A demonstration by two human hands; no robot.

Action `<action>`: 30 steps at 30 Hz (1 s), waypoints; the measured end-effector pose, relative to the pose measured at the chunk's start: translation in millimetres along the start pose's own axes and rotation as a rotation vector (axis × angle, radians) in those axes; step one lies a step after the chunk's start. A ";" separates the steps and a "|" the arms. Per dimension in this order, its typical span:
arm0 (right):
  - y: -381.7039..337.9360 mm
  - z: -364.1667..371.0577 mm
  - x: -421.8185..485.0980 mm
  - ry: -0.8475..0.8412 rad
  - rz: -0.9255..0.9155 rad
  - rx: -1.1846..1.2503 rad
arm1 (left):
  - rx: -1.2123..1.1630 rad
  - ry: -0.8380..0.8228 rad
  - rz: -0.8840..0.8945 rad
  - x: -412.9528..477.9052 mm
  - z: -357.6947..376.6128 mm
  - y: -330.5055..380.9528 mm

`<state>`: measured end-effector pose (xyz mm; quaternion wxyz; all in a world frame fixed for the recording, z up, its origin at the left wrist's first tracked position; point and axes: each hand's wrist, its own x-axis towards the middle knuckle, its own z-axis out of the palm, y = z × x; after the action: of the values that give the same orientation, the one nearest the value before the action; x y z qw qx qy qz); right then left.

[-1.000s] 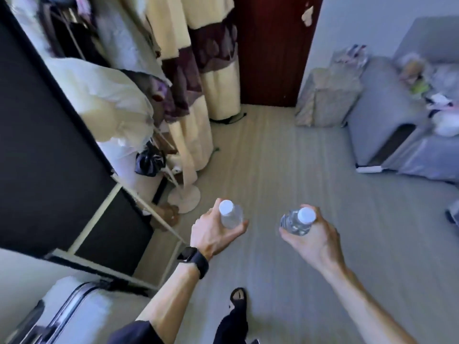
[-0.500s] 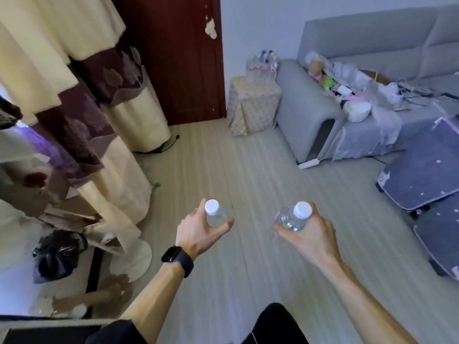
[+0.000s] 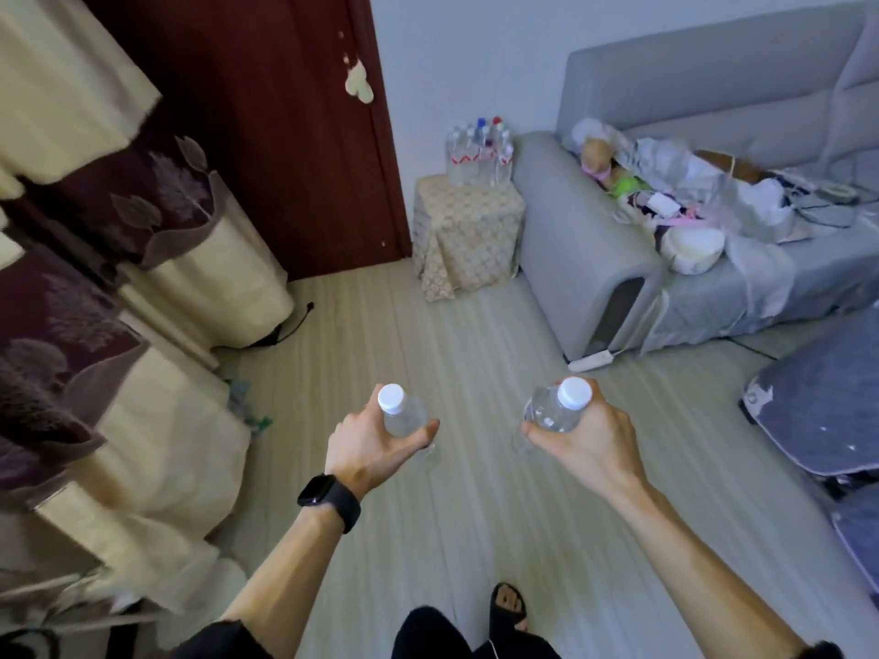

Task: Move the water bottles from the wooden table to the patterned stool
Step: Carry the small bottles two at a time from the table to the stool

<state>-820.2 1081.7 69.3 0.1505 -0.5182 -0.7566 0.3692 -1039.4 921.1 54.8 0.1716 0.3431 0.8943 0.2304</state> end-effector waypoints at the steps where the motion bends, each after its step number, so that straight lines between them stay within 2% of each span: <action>1: -2.1 -1.4 21.0 -0.011 -0.001 -0.020 | 0.004 -0.004 -0.007 18.2 -0.7 5.3; 9: -18.4 10.9 178.3 -0.011 0.012 -0.040 | 0.068 -0.028 -0.028 175.1 0.8 27.4; 16: -69.0 24.2 321.4 -0.015 0.050 -0.029 | 0.133 -0.064 0.003 340.2 -18.2 47.3; 24: -112.5 16.7 476.8 0.031 0.062 -0.017 | 0.087 -0.051 0.005 511.8 -26.2 90.0; 30: -123.8 17.0 601.6 0.015 0.080 0.018 | 0.048 -0.103 -0.027 628.5 -6.2 122.7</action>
<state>-1165.1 1589.9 53.0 0.1462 -0.5495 -0.7307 0.3779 -1420.4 1435.3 31.5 0.2123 0.3463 0.8941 0.1886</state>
